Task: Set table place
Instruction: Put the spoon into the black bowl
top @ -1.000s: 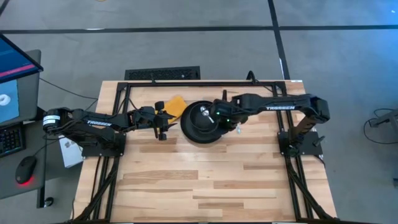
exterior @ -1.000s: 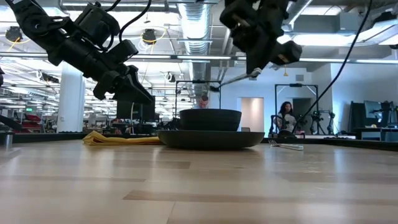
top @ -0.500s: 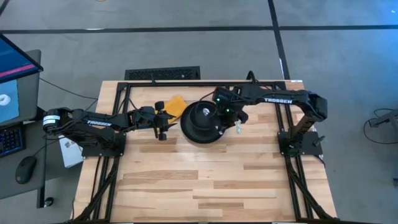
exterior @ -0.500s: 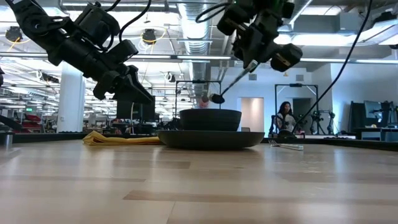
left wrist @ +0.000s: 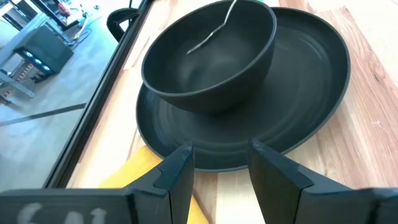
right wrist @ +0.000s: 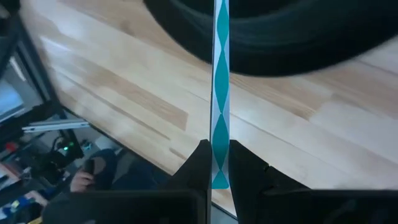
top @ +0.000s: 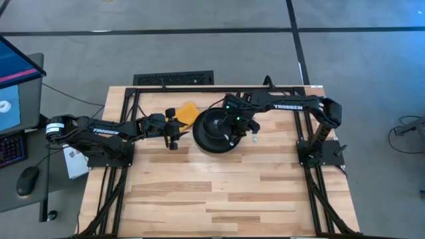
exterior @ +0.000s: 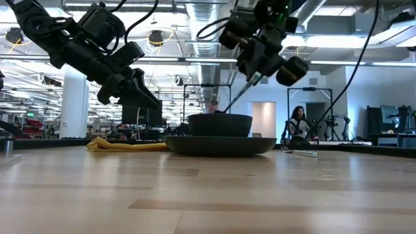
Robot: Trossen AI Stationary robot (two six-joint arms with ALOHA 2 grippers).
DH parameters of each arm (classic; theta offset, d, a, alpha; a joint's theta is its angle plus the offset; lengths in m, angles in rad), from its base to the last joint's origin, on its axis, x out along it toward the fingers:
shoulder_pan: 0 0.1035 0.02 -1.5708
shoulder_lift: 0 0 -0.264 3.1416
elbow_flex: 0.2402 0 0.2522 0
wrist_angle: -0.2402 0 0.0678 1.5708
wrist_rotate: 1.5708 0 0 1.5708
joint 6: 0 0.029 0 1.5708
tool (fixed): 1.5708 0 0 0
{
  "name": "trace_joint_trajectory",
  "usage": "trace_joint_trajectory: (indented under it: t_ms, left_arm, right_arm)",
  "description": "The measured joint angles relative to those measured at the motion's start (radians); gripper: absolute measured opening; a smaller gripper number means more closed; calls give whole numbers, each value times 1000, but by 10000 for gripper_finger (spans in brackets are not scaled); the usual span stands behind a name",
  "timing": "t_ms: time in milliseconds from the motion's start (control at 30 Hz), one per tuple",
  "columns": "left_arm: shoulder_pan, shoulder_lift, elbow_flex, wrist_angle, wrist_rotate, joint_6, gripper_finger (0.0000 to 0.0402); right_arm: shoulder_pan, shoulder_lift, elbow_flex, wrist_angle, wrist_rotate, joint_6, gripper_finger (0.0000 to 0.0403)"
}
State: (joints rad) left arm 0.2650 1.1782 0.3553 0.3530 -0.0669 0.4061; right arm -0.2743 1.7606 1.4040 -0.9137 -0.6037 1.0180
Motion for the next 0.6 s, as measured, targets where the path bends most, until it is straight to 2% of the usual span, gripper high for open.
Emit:
trace_joint_trajectory:
  t_ms: [200,600]
  left_arm:
    - [0,0,0,-7,0,0,140]
    - [0,0,0,-7,0,0,140]
  right_arm:
    - [-11,53,2,25,-50,-31,59]
    - [-31,61,6,33,-52,-47,63]
